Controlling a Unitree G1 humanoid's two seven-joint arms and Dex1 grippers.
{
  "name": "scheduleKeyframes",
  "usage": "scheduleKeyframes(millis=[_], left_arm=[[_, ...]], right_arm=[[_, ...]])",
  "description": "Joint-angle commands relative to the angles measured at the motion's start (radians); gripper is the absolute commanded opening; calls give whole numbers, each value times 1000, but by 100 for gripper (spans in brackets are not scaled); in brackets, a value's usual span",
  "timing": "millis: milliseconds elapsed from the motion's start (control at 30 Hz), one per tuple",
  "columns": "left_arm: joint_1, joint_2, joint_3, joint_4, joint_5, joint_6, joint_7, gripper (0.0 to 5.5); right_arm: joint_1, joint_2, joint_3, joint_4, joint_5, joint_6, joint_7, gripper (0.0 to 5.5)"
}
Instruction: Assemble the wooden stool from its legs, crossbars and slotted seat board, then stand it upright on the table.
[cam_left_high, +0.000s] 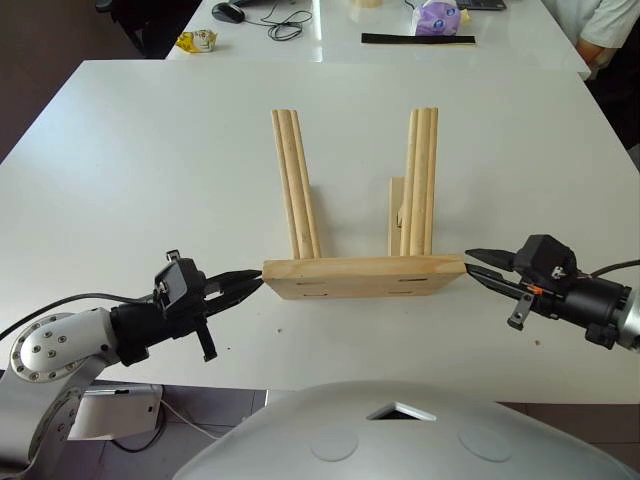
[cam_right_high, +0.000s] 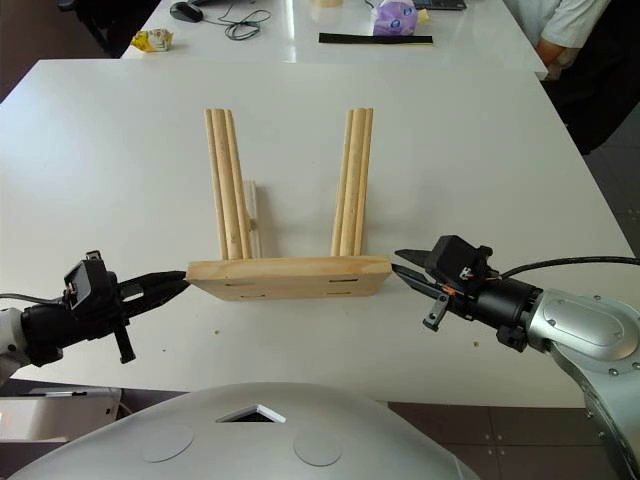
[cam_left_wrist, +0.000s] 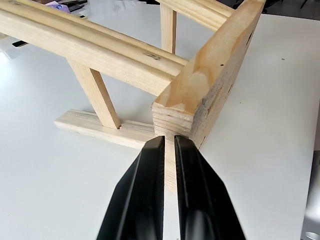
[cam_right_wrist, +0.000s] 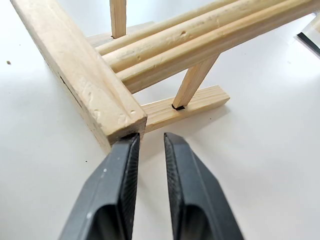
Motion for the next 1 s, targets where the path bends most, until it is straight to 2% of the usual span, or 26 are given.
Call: scheduleKeyframes(millis=[33,267,367,467,567,667,900,1000], left_arm=[[-35,16,-2,-121,-102,36,-49,38],[-27,5,-64,33,123,-82,-155,38],[-17,9,-85,119,217,-177,-202,38],[-22,15,-106,214,293,-268,-248,76],[-44,20,-147,384,428,-459,-288,123],[-83,14,-184,503,486,-583,-310,125],[-250,-92,-279,631,502,-698,-255,125],[-278,-117,-303,646,500,-731,-242,125]], right_arm=[[-28,-42,8,-73,187,-42,26,90],[59,-27,56,24,9,-76,77,90],[88,-31,66,102,-40,-142,139,126],[112,-37,91,195,-109,-218,193,164],[95,-36,146,311,-199,-302,218,210],[54,-22,196,387,-250,-358,228,212],[-60,23,388,470,-384,-432,204,212],[-79,34,414,481,-398,-438,206,212]])
